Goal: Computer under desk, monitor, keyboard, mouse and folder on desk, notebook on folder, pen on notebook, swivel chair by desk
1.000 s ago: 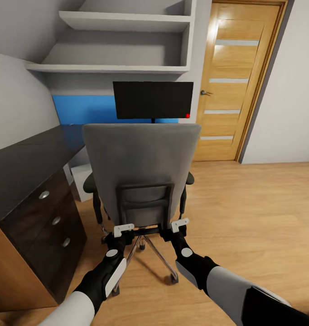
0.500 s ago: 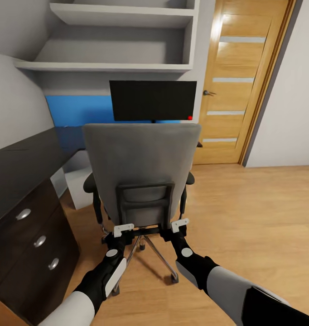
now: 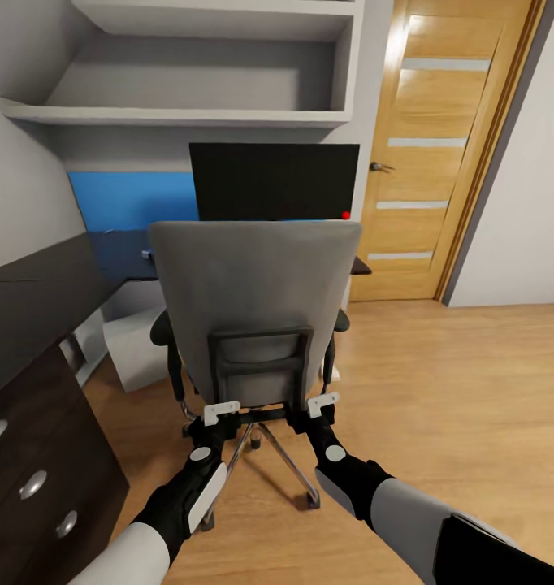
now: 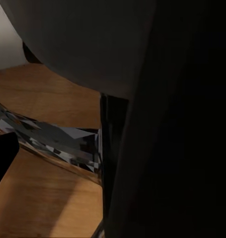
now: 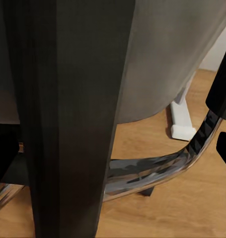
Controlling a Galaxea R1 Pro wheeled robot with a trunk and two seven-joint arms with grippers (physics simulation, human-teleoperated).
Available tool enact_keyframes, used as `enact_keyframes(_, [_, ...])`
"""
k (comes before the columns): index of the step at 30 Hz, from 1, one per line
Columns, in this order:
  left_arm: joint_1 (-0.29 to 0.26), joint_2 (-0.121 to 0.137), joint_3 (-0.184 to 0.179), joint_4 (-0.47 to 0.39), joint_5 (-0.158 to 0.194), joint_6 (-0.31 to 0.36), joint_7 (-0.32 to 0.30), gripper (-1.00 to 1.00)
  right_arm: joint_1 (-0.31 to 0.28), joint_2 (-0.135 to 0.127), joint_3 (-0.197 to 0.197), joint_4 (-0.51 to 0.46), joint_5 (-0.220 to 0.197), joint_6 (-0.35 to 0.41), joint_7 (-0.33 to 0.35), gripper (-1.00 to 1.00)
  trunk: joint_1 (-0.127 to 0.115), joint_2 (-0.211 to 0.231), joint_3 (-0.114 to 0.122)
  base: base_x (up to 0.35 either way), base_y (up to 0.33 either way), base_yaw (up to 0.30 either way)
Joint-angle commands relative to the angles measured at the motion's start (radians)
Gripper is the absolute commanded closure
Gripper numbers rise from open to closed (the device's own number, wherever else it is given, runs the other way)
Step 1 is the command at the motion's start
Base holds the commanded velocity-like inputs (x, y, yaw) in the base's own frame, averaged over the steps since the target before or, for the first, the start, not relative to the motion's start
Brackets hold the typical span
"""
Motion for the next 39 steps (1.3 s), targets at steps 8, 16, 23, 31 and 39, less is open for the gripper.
enact_keyframes(8, [-0.001,0.002,-0.003,-0.004,-0.002,0.001,0.008,-1.00,-0.001,-0.001,0.006,0.001,-0.011,-0.005,-0.007,-1.00,0.000,0.000,-0.001,0.327,0.000,0.000])
enact_keyframes(16, [-0.001,0.003,-0.003,-0.004,-0.002,0.001,0.008,-1.00,-0.001,-0.001,0.006,0.001,-0.011,-0.005,-0.007,-1.00,0.000,0.000,-0.001,0.327,0.000,0.000])
enact_keyframes(23, [-0.001,0.003,-0.003,-0.004,-0.002,0.001,0.008,-1.00,-0.001,-0.001,0.006,0.001,-0.011,-0.005,-0.007,-1.00,0.000,0.000,-0.001,0.327,0.000,0.000])
enact_keyframes(31, [-0.001,0.003,-0.003,-0.004,-0.002,0.001,0.008,-1.00,-0.001,-0.001,0.006,0.001,-0.011,-0.005,-0.007,-1.00,0.000,0.000,-0.001,0.327,0.000,0.000])
enact_keyframes(39, [-0.001,0.003,-0.003,-0.004,-0.002,0.001,0.009,-1.00,-0.001,-0.001,0.006,0.001,-0.011,-0.005,-0.007,-1.00,0.000,0.000,-0.001,0.249,0.000,0.000])
